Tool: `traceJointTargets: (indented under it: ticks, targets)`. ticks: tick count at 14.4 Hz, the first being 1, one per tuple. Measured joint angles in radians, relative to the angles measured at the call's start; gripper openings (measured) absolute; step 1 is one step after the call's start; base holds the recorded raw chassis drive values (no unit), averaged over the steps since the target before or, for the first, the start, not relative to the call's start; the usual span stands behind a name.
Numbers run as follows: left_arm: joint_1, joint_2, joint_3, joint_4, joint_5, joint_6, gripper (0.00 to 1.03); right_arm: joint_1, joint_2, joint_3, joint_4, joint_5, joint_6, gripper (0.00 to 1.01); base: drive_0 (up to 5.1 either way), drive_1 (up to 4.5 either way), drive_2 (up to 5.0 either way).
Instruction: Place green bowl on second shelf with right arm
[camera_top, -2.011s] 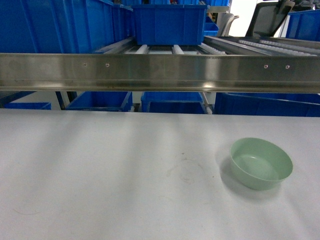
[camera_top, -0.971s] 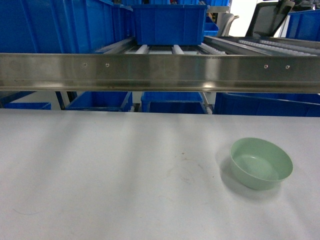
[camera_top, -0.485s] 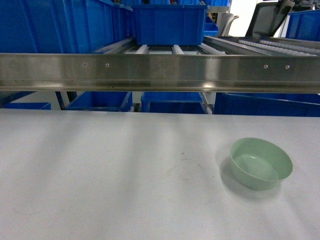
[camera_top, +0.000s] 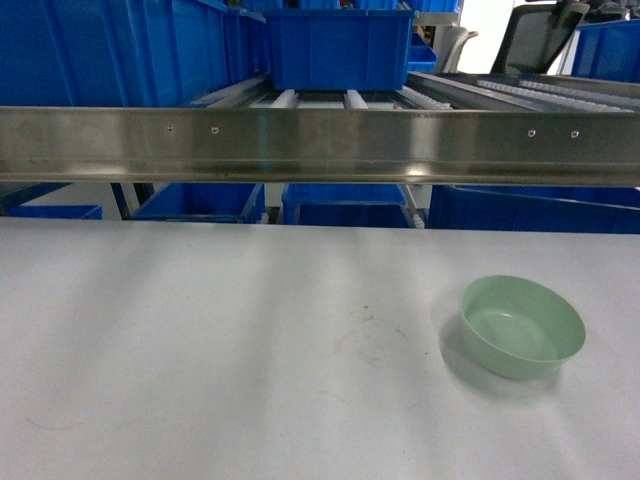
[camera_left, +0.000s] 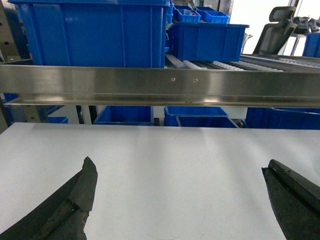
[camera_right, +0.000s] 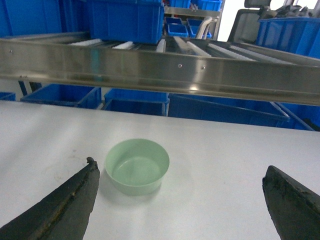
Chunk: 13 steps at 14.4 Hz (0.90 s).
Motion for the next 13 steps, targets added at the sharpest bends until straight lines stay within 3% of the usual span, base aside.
traceJointTargets:
  ticks: [3, 4, 13]
  targets:
    - [0.0, 0.0, 0.0, 0.0, -0.001, 0.0, 0.98, -0.064, 0.426, 0.126, 0.264, -0.085, -0.038, 0.98, 0.0, 0.0, 0.0]
    - [0.0, 0.0, 0.0, 0.0, -0.002, 0.0, 0.98, -0.065, 0.476, 0.152, 0.29, -0.087, -0.045, 0.98, 0.0, 0.0, 0.0]
    - [0.0, 0.0, 0.0, 0.0, -0.002, 0.0, 0.98, -0.103, 0.851, 0.324, 0.289, -0.164, -0.07, 0.98, 0.0, 0.0, 0.0]
